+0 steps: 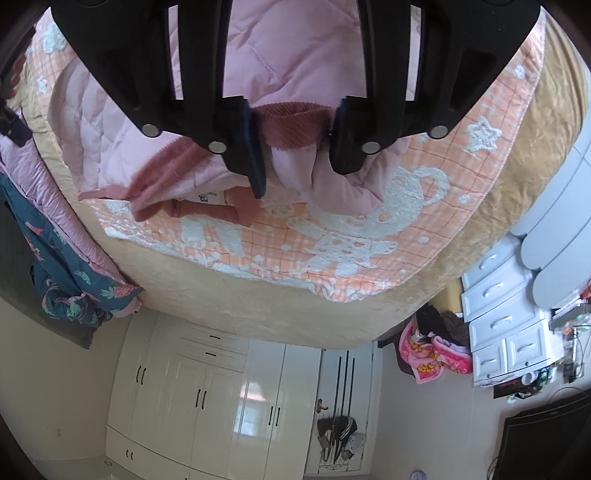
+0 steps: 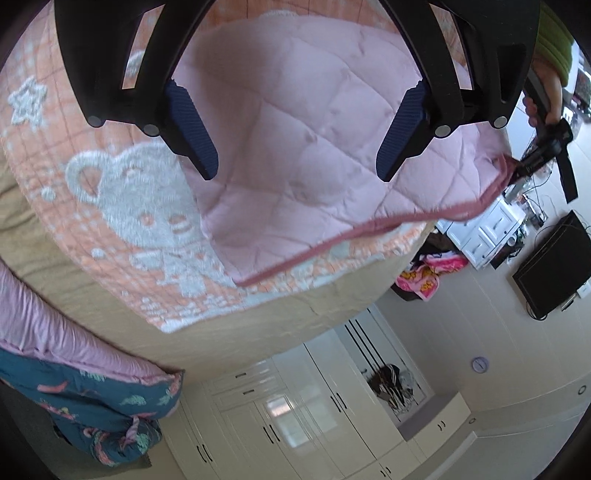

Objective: Fold large clothes
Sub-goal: 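Open both tools to release the hem onto the folded jacket, then move both tools over the folded jacket toward its edge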

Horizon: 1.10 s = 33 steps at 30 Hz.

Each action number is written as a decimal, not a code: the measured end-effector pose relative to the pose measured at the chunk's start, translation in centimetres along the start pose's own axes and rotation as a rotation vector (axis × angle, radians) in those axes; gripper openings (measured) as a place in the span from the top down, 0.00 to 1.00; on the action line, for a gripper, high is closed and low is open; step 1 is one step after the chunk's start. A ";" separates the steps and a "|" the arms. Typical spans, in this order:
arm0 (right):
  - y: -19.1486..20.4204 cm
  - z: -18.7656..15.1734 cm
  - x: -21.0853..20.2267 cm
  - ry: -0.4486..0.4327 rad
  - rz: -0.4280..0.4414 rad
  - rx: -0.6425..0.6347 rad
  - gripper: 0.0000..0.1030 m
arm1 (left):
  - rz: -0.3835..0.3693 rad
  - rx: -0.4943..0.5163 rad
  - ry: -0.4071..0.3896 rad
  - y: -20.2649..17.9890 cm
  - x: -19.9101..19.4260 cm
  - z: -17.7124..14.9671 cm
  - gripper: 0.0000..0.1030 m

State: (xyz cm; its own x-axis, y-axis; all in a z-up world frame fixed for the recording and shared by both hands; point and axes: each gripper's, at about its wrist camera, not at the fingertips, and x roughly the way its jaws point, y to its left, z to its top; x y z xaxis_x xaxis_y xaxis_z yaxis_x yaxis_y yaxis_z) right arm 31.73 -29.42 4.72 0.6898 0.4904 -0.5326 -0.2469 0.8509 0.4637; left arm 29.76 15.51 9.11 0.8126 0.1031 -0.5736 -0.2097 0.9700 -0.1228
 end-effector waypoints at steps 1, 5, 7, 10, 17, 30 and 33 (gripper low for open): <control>-0.1 -0.3 0.0 0.005 0.001 0.002 0.16 | -0.003 0.005 -0.003 -0.2 -0.2 0.0 0.70; 0.0 -1.1 -0.6 0.010 0.007 0.001 0.16 | -0.007 0.031 -0.029 -1.1 -1.2 0.0 0.39; 0.1 -1.1 -1.2 0.002 0.013 0.009 0.14 | -0.014 0.054 -0.039 -1.8 -1.8 0.2 0.38; 0.6 -1.0 -2.3 -0.011 0.017 0.006 0.13 | -0.019 0.068 -0.053 -2.6 -2.7 0.4 0.37; 2.3 -0.5 -5.9 -0.064 0.026 -0.036 0.10 | -0.025 0.074 -0.081 -3.3 -5.2 0.5 0.28; 6.1 -0.8 -12.3 -0.179 -0.032 -0.214 0.04 | -0.007 0.092 -0.091 -2.8 -9.0 -0.8 0.09; 6.6 -1.4 -13.1 -0.192 -0.056 -0.251 0.04 | -0.005 0.095 -0.083 -2.5 -9.5 -1.5 0.09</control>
State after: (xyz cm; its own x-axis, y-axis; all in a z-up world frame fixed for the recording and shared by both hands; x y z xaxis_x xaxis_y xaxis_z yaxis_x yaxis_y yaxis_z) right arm 20.16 -29.95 13.78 0.8166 0.4178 -0.3982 -0.3489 0.9070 0.2359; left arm 21.77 11.77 13.64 0.8566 0.1122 -0.5037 -0.1562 0.9867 -0.0458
